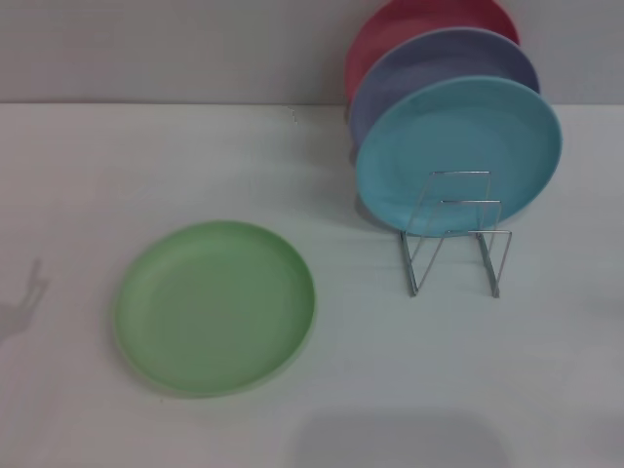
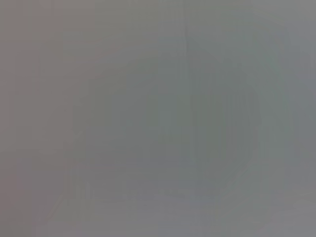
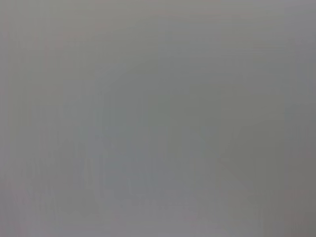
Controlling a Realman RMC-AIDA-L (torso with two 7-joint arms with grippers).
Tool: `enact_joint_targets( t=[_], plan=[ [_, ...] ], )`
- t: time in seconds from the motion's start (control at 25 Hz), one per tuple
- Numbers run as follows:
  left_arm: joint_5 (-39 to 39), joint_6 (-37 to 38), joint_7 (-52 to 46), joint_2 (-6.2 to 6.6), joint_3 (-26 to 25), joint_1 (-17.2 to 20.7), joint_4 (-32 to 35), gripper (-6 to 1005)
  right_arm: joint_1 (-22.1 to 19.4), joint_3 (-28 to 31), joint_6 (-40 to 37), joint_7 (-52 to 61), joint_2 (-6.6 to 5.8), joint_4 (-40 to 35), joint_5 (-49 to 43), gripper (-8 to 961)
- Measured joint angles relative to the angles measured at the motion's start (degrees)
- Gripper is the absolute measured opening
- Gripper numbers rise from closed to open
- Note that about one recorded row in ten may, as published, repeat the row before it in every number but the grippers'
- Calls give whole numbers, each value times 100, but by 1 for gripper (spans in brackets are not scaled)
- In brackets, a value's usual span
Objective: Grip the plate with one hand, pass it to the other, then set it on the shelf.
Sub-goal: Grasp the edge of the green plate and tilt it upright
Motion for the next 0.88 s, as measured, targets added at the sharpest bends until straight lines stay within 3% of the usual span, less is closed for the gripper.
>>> enact_joint_targets(
  t=[0.32, 0.4, 0.52, 0.56, 0.6, 0.64, 0.68, 0.72, 0.76, 0.8, 0.84, 0.88],
  plan=[
    [1, 32, -8, 33, 83, -7, 139, 862, -12, -9, 11, 24, 0, 0, -3, 825],
    [70, -220, -118, 135, 145, 25, 565, 862, -19, -10, 13, 48, 0, 0, -3, 825],
    [123, -401, -186, 192, 155, 63, 784, 861, -17, -10, 14, 63, 0, 0, -3, 825],
    [236, -746, -200, 276, 151, 150, 1156, 861, -13, -11, 15, 67, 0, 0, -3, 825],
    [434, -1625, 83, 438, 54, 463, 2203, 861, -4, -10, 16, 76, 0, 0, -5, 826],
    [544, -2291, 389, 472, -41, 651, 2839, 861, 8, -11, 16, 82, 0, 0, -7, 826],
    [674, -3099, 753, 494, -194, 879, 3666, 861, 17, -10, 17, 86, 0, 0, -9, 826],
    [674, -3099, 753, 494, -194, 879, 3666, 861, 29, -10, 17, 89, 0, 0, -12, 826],
    [771, -4027, 1026, 476, -366, 1066, 4430, 861, 43, -12, 18, 91, 0, 0, -18, 826],
    [923, -5907, 1236, 455, -594, 1345, 5914, 861, 65, -18, 18, 95, 0, -4, -44, 826],
    [923, -5907, 1236, 455, -594, 1345, 5914, 861, 65, -18, 18, 95, 0, -4, -44, 826],
    [939, -6734, 1228, 473, -642, 1433, 6555, 861, 74, -18, 18, 102, 0, -10, -57, 826]
  ],
)
